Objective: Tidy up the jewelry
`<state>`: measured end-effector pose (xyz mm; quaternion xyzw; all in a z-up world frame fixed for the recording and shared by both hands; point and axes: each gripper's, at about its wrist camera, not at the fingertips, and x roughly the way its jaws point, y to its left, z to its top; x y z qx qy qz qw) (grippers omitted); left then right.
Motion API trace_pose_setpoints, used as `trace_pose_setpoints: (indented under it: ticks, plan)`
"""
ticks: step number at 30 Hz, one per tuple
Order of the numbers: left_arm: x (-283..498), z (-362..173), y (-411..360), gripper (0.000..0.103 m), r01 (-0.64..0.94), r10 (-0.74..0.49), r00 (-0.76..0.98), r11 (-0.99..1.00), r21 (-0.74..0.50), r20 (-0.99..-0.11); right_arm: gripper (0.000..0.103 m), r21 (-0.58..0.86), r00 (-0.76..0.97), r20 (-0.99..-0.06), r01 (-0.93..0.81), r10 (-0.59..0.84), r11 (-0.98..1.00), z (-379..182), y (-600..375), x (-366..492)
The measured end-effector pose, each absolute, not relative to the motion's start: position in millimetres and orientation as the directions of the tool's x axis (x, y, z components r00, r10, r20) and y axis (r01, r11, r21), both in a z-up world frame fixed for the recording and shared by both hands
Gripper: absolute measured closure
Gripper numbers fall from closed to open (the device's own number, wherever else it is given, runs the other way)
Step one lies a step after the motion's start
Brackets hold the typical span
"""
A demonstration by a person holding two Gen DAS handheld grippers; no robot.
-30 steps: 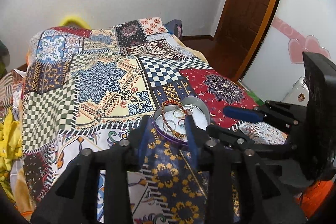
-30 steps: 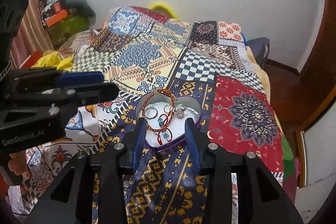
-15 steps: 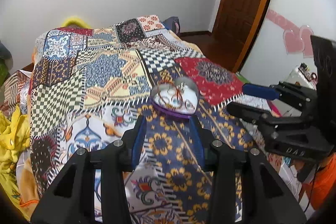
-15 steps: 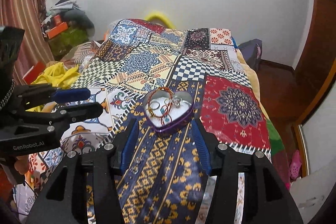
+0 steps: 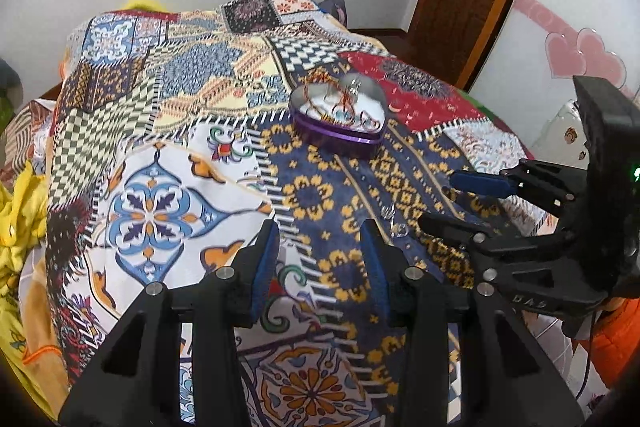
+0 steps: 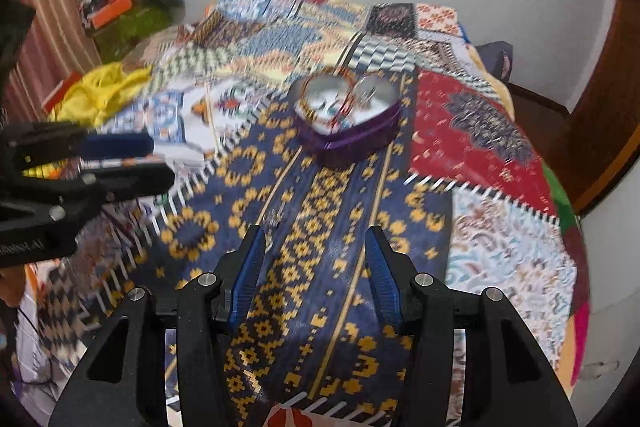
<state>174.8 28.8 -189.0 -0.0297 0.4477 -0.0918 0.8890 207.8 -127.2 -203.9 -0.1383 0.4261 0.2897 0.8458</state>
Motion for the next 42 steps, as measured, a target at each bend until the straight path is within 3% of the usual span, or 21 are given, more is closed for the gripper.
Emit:
trace_pose_setpoints:
  ticks: [6, 17, 34, 40, 42]
  plan:
    - [173.7, -196.1, 32.9, 0.062, 0.132, -0.19, 0.577, 0.981, -0.139, -0.794, 0.055, 0.011, 0.435, -0.82, -0.638, 0.372, 0.77, -215.6, -119.7, 203.2]
    - [178.1, -202.9, 30.3, 0.062, 0.142, -0.211, 0.562, 0.977, -0.158, -0.8, 0.093, 0.009, 0.413, -0.82, -0.685, 0.397, 0.729, -218.8, -104.8, 203.9]
    - [209.8, -220.7, -15.6, 0.062, 0.241, -0.281, 0.499, 0.954, -0.18, -0.82, 0.094, 0.069, 0.474, -0.776, -0.591, 0.415, 0.804, -201.8, -151.4, 221.5]
    - [219.7, -227.4, -31.1, 0.08, 0.274, -0.273, 0.496, 0.95, -0.15, -0.824, 0.093, 0.083, 0.484, -0.769, -0.574, 0.419, 0.815, -200.6, -162.4, 227.0]
    - [221.8, -229.4, -33.2, 0.091, 0.285, -0.277, 0.491, 0.947, -0.148, -0.826, 0.093, 0.084, 0.486, -0.766, -0.573, 0.42, 0.815, -200.7, -163.0, 227.7]
